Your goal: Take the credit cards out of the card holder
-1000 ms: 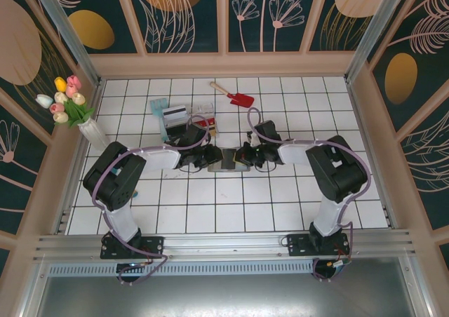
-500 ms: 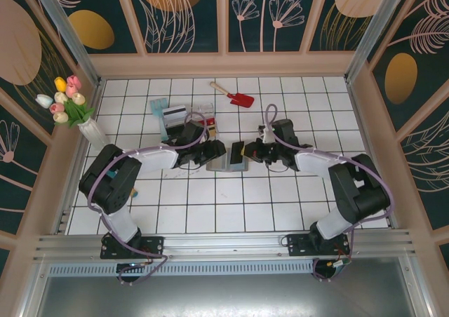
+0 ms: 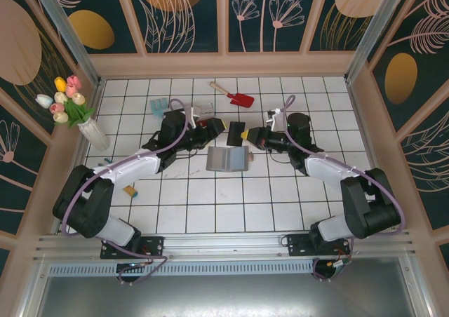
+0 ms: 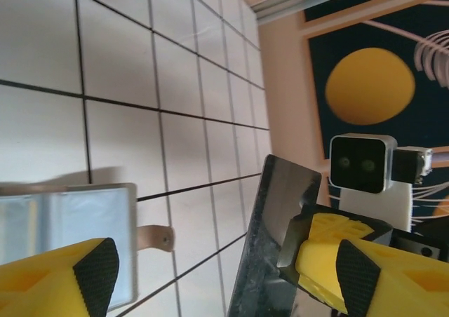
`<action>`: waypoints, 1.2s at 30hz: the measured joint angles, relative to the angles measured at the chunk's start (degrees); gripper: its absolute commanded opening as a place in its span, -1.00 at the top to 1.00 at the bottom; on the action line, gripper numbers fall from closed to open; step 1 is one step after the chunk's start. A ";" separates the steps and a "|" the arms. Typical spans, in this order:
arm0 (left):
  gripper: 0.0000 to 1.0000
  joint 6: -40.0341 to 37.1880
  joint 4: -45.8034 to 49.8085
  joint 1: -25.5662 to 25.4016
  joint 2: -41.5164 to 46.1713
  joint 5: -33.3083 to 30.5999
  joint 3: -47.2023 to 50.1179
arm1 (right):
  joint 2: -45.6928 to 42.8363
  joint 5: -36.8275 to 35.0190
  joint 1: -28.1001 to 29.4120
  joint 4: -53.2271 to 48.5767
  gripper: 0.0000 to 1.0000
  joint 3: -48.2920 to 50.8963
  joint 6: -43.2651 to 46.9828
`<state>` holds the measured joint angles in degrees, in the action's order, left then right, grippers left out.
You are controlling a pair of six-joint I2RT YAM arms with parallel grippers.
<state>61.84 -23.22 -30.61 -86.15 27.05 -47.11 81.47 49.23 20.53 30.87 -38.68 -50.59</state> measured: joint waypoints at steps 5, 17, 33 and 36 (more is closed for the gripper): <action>-0.19 2.93 -8.57 0.31 0.00 3.80 1.42 | 0.00 2.12 -0.17 5.25 1.00 -1.99 -4.42; 0.44 8.33 -21.77 0.31 0.02 9.40 2.56 | 0.00 4.94 -0.20 13.66 1.00 -2.51 -12.52; 1.00 -5.01 -2.95 0.46 1.16 4.90 -8.00 | -0.17 -0.94 -0.90 -8.00 -0.51 -11.26 3.91; 1.00 -13.29 6.36 0.46 1.60 -0.74 -12.35 | -0.15 -5.53 -1.84 -14.16 -0.72 -12.41 10.29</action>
<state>48.56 -16.86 -30.15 -84.55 26.30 -59.46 81.32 43.70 18.70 16.71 -51.09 -40.29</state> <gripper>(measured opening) 0.059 0.819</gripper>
